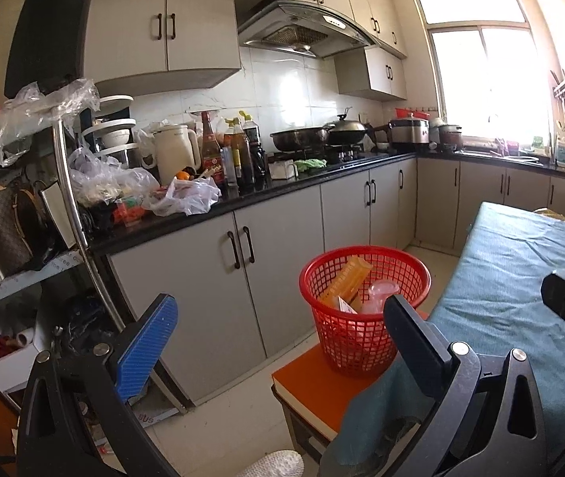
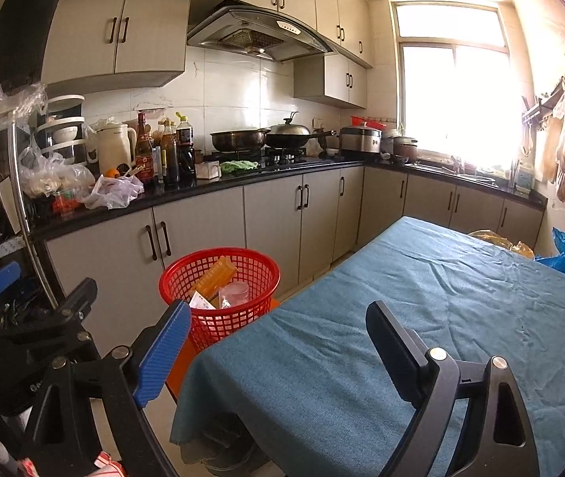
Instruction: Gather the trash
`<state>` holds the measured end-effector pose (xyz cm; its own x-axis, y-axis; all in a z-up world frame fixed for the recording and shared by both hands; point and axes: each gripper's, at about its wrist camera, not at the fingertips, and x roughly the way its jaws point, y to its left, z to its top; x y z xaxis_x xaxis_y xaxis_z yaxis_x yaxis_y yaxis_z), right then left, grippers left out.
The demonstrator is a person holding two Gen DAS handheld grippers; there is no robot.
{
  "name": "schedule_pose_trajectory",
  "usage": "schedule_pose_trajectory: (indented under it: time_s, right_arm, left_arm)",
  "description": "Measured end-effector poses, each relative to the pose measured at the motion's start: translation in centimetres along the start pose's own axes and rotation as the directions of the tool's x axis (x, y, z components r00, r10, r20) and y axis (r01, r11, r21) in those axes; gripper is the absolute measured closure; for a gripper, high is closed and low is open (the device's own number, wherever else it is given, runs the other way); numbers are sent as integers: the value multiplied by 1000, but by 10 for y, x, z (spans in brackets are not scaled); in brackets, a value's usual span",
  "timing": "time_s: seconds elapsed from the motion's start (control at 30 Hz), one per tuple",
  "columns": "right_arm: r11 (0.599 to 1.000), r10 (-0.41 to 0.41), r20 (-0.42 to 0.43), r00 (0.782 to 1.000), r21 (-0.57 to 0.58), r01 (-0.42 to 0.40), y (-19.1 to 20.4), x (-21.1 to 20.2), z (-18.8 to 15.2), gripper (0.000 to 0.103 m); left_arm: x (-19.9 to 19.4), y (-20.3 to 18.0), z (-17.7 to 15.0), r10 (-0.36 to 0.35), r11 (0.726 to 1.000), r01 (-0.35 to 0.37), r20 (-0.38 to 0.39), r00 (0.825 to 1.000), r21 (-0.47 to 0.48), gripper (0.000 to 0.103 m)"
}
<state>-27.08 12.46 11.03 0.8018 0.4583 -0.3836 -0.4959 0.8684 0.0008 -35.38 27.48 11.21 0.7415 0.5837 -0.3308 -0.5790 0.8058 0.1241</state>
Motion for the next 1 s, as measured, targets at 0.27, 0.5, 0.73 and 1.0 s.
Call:
schedule_pose_trajectory:
  time_s: [0.27,0.5,0.73,1.0]
  right_arm:
    - [1000,2,-1,1000,-10,-2,3,0,1,10]
    - [1000,4,-5,1000,-7,-4,4,0,1,10]
    - [1000,7,-15,1000,-13,-8,5,3,1,10]
    - [1000,14,-24,1000,-18,-14,7,6,-2,9]
  left_arm:
    - [0,8,4,-3,1000,3,13,1000,-29,0]
    - [6,13,5,-25,999,25,-14,1000,-48,0]
    - [10,17,5,-44,998,43,-31,999,-56,0]
    - [12,17,3,-53,997,51,-43,998,-57,0]
